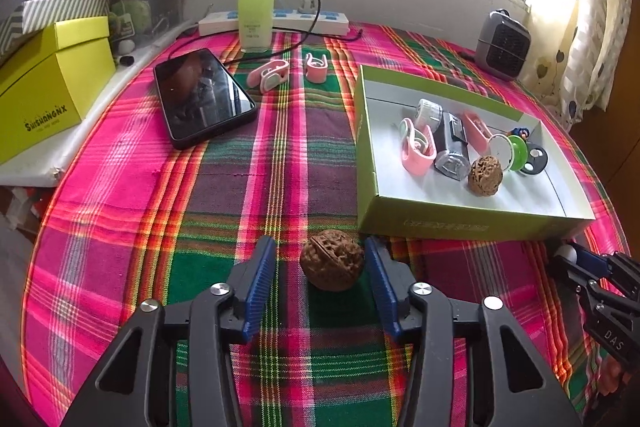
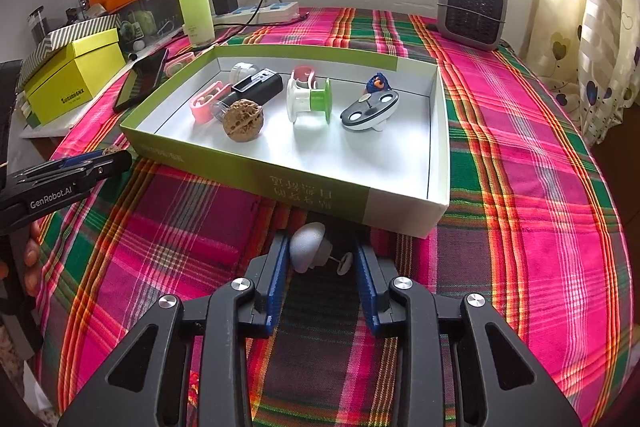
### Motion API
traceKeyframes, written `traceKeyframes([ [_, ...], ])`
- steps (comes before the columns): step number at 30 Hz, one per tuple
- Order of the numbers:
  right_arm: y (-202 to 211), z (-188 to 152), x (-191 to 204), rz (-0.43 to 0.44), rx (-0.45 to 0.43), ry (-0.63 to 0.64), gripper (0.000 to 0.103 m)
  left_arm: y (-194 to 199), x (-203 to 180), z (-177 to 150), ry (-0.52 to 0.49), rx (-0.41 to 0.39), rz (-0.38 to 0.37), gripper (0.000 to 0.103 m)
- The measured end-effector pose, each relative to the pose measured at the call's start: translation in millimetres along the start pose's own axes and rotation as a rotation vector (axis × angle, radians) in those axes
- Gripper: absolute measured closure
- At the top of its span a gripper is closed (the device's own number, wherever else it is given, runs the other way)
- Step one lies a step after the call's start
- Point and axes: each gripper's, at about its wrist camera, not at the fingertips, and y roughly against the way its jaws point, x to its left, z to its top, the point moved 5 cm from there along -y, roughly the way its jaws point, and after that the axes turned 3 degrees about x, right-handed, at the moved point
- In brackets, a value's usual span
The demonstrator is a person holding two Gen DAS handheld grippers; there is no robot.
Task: Organize objects
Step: 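Grasp the second walnut with the left gripper while the right grasps the white ball knob, then lift the walnut and white knob and carry both over the tray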
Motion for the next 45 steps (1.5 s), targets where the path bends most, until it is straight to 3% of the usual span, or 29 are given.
traceKeyframes([
  [5, 0.1, 0.4, 0.8, -0.002, 0.0, 0.002, 0.07, 0.2, 2.5, 0.3, 0.004, -0.004, 0.012, 0.074],
  [26, 17.7, 6.2, 10.7, 0.034, -0.057, 0.007, 0.07, 31.2, -31.5, -3.3, -0.037, -0.047, -0.078, 0.074],
  [45, 43.2, 26.0, 6.1, 0.031, -0.154, -0.01, 0.07, 56.1, -67.7, 21.5, -0.092, -0.135, -0.109, 0.074],
])
